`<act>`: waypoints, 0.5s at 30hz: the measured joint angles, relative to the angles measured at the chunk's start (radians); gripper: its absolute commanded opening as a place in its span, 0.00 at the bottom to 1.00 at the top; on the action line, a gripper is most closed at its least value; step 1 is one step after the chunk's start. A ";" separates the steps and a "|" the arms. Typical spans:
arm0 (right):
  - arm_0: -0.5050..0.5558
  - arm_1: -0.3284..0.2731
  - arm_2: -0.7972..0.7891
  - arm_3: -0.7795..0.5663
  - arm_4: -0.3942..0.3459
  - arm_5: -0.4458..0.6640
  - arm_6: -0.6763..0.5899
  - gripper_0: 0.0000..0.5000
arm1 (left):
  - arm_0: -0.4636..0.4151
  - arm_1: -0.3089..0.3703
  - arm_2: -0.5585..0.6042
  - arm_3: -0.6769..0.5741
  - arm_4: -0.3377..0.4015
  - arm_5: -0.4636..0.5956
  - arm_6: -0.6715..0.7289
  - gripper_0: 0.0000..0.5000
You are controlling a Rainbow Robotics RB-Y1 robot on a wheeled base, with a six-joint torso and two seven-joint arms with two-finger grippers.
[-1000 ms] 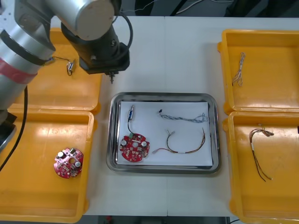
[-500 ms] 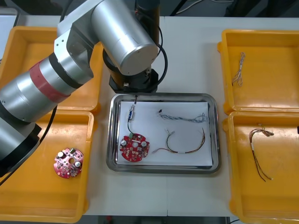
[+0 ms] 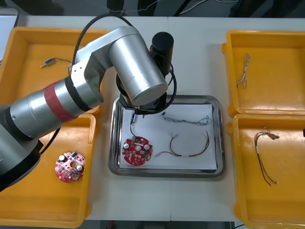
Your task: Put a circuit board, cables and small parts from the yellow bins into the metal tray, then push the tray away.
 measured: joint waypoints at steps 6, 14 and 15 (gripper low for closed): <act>0.000 0.000 0.000 -0.001 -0.001 0.000 0.000 1.00 | 0.039 0.000 -0.042 0.000 -0.045 -0.050 0.001 0.00; 0.000 0.000 0.000 -0.001 -0.001 0.000 0.000 1.00 | 0.059 0.000 -0.086 0.002 -0.067 -0.099 0.012 0.00; 0.000 0.000 0.000 -0.001 -0.001 0.000 0.000 1.00 | 0.060 0.000 -0.088 0.005 -0.067 -0.109 0.013 0.00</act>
